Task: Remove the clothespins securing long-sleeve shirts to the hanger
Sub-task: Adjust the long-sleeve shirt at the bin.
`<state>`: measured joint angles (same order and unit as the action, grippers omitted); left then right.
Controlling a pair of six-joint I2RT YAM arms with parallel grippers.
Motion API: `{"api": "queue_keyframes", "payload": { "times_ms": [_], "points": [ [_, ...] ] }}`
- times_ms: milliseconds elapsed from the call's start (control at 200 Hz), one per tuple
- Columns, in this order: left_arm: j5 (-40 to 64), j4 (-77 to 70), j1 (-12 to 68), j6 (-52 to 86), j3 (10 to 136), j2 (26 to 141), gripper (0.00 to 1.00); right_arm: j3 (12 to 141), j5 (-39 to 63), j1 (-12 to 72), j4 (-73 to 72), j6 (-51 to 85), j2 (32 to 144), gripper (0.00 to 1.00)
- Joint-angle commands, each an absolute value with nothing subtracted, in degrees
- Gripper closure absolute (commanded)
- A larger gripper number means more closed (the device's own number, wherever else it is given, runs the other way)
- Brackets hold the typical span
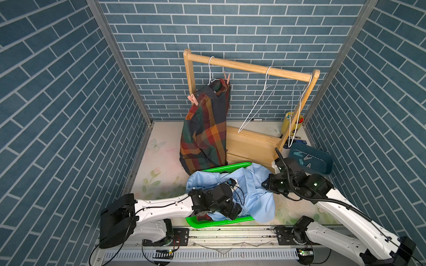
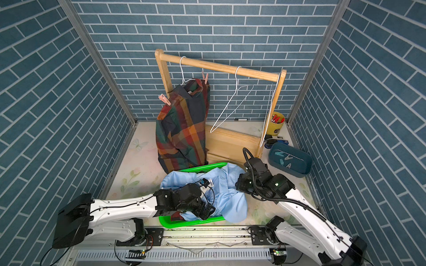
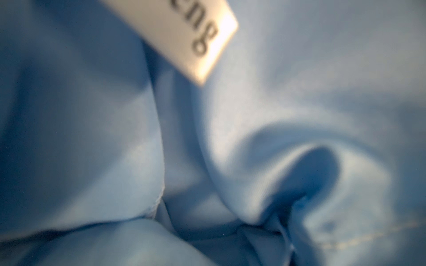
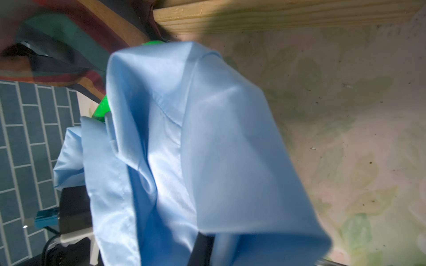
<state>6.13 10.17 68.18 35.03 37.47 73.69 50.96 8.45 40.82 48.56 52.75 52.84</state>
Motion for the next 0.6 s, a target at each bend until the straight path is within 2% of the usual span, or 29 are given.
{"api": "queue_keyframes", "payload": {
  "times_ms": [0,180,210,235,385,410,500,595],
  "points": [
    [7.53,13.55,68.73,33.06,34.79,77.4,0.0,49.89,7.87,41.04,46.1,55.36,52.66,1.0],
    [7.03,11.71,68.65,31.7,36.53,83.06,0.0,46.49,3.36,40.78,49.25,56.91,50.21,1.0],
    [7.11,11.79,68.67,30.92,37.52,84.79,0.0,46.7,2.21,40.7,50.32,56.39,49.93,0.86],
    [7.26,11.94,68.73,30.24,38.69,86.45,0.0,46.94,1.52,40.48,51.51,55.93,49.87,0.8],
    [8.43,10.47,68.78,27.46,43.36,93.75,0.01,47.43,0.97,38.63,54.68,53.88,49.18,0.71],
    [8.64,10.3,68.81,27.2,44.08,94.74,0.01,47.75,0.76,38.52,55.46,53.72,49.15,0.74],
    [8.98,9.7,68.74,26.14,46.01,97.25,0.01,47.82,0.68,38.41,56.33,53.56,48.15,0.99],
    [9.64,9.22,68.79,24.87,48.08,99.98,0.01,47.84,0.71,38.43,56.04,53.62,47.72,1.0]
  ]
}}
